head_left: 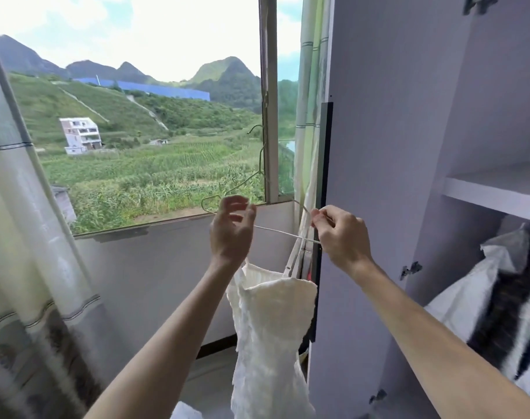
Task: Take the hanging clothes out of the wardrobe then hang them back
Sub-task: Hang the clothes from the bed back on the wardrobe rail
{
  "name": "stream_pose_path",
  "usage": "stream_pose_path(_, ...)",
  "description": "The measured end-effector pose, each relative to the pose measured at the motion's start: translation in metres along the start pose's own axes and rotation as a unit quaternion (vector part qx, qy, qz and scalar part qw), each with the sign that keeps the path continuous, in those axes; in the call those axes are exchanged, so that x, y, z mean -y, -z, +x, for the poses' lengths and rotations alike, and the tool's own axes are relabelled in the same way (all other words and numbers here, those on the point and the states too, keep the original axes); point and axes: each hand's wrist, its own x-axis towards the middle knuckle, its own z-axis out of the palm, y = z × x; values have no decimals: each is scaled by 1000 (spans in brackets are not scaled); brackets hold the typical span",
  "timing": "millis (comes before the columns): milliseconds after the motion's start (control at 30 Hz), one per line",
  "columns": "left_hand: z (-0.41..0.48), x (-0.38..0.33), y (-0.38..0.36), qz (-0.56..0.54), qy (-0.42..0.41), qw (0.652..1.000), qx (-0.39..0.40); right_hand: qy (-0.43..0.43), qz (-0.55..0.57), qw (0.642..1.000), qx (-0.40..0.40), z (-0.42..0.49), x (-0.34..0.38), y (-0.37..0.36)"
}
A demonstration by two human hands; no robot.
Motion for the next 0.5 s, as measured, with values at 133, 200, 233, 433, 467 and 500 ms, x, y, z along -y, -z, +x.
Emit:
stream_pose_path(133, -60, 86, 15, -85, 176, 973, -126, 4, 62, 998, -11, -19, -3, 9)
stream_pose_path(200, -91, 131, 14, -110, 269, 953, -84, -5, 93, 996, -11, -27, 0, 13)
stream_pose_path(233, -106, 150, 13, -114, 311, 942, -54, -13, 109, 994, -13, -30, 2, 14)
stream_pose_path(433, -185, 234, 3, 108, 359, 900, 222, -44, 147, 987, -44, -43, 2, 28)
stream_pose_path(467, -191, 238, -2, 154, 333, 896, 251, -44, 148, 987, -48, -46, 2, 31)
stream_pose_path(500, -195, 233, -7, 197, 315, 885, 281, -46, 150, 986, -50, -49, 3, 33)
